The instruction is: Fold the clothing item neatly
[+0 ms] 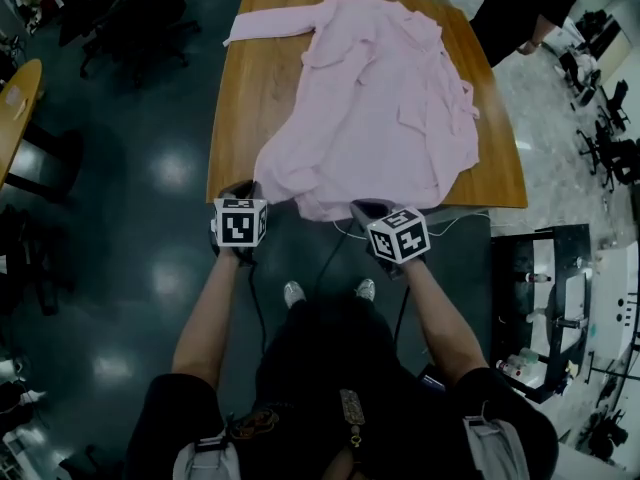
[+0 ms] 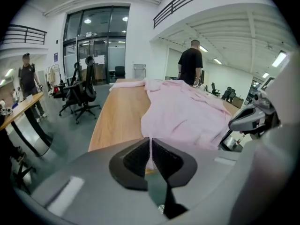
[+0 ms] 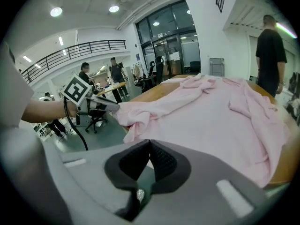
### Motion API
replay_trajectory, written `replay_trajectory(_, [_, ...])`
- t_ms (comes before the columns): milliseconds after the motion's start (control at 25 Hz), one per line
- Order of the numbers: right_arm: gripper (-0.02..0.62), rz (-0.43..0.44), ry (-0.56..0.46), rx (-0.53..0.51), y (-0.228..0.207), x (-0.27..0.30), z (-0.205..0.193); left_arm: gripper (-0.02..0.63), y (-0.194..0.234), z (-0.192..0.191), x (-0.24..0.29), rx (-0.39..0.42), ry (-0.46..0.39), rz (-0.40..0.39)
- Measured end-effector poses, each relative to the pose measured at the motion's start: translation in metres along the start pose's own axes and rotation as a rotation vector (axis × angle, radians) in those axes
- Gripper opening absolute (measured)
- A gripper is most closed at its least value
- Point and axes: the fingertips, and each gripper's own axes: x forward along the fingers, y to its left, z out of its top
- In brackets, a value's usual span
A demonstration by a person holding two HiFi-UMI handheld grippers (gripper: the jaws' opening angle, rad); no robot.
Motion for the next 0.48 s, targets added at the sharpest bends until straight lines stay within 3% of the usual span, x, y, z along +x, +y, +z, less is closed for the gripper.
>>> replay_trajectory(280, [0.003, -0.01, -0.034, 0.014, -0.02, -0.025, -0.004, 0.021, -0.095, 0.084, -0.025, 0.114, -0.155, -0.144])
replay_trajectory(480, [0.003, -0.043, -0.072, 0.038, -0.054, -0.061, -0.01, 0.021, -0.167, 0.109, -0.019, 0.196, -0.175, -0.21])
